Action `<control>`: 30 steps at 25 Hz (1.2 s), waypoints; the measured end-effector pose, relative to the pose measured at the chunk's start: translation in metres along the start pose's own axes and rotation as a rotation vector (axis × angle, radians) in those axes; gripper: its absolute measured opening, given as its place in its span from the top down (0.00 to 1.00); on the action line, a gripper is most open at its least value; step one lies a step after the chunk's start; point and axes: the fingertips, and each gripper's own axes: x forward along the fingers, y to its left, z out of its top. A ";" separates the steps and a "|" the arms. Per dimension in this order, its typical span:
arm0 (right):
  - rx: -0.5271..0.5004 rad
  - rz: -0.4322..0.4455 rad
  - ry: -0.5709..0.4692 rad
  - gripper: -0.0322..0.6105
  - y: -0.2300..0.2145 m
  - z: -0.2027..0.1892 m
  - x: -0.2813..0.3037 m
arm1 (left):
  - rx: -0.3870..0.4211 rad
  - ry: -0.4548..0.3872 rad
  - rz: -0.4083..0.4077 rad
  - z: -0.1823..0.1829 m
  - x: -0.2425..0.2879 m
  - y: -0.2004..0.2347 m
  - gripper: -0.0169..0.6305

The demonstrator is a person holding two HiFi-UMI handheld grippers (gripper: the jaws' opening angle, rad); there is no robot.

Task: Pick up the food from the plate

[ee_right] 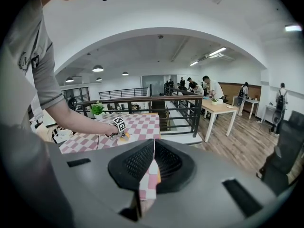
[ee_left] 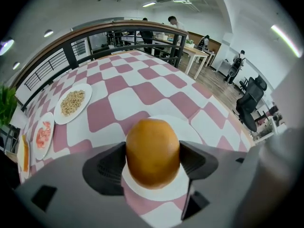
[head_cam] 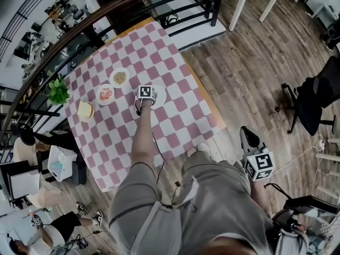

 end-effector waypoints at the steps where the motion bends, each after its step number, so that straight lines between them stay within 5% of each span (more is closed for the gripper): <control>1: 0.003 -0.003 0.002 0.93 0.000 -0.001 0.000 | -0.008 0.006 -0.011 0.000 0.001 -0.003 0.44; 9: 0.016 -0.010 0.014 0.93 0.003 -0.009 -0.003 | 0.036 0.093 0.014 0.002 0.016 -0.004 0.43; 21: 0.000 0.012 0.021 0.93 0.010 -0.012 -0.004 | -0.030 -0.007 0.031 0.003 0.013 -0.002 0.42; 30: -0.024 0.025 0.027 0.93 0.007 -0.009 -0.010 | 0.036 0.008 0.020 -0.001 0.013 -0.002 0.42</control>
